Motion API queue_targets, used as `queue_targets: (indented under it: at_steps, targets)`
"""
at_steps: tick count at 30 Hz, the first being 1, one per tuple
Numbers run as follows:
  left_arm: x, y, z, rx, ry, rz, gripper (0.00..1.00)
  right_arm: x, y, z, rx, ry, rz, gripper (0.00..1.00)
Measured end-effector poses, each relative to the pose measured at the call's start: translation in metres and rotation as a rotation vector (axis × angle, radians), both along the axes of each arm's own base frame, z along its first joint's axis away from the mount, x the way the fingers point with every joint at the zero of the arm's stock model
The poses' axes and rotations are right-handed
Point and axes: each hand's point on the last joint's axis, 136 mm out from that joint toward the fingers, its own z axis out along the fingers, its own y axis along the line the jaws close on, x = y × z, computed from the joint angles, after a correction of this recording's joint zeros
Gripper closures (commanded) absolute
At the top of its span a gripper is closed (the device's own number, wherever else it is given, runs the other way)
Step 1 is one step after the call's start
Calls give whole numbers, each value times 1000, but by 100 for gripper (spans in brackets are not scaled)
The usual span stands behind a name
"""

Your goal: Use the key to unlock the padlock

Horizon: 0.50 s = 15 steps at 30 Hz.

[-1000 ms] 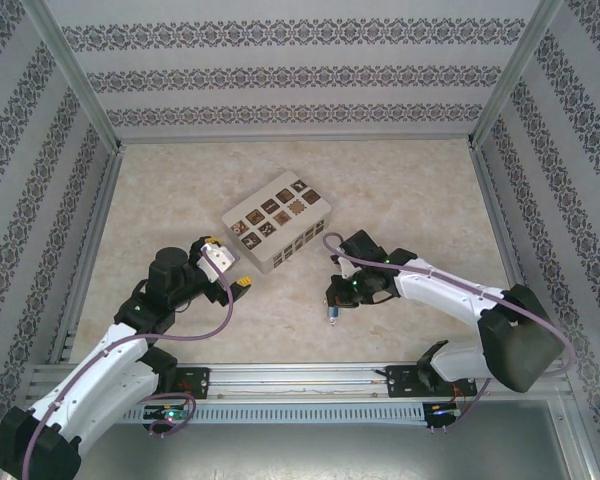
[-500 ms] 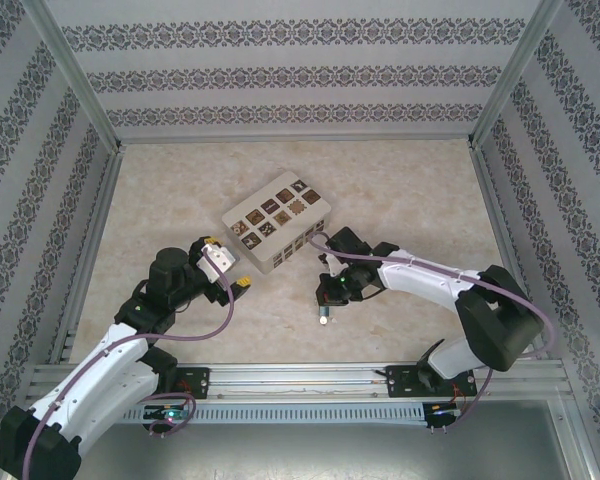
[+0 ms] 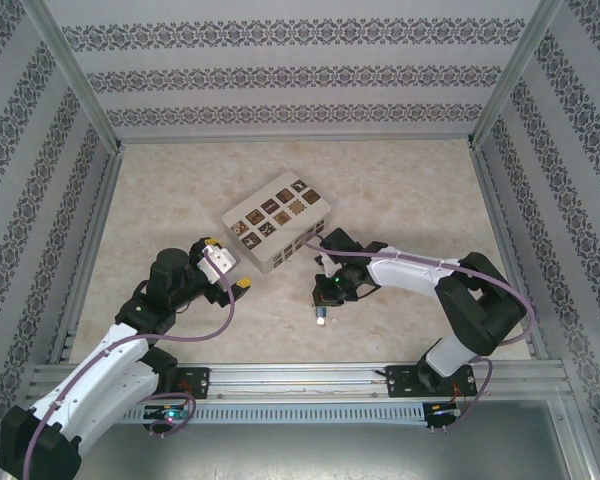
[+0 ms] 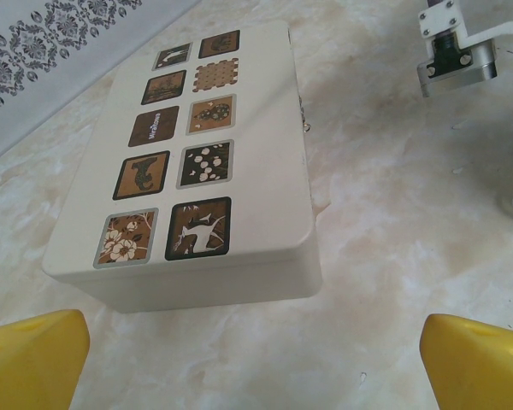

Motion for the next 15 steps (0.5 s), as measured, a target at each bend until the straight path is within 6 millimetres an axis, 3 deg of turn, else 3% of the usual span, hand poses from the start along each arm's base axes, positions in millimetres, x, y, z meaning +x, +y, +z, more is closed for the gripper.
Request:
queue_targets:
  at_steps: [15]
  targets:
    - [0,0,1,-2,-5,-1,1,2,1,-5,-4,2,-1,85]
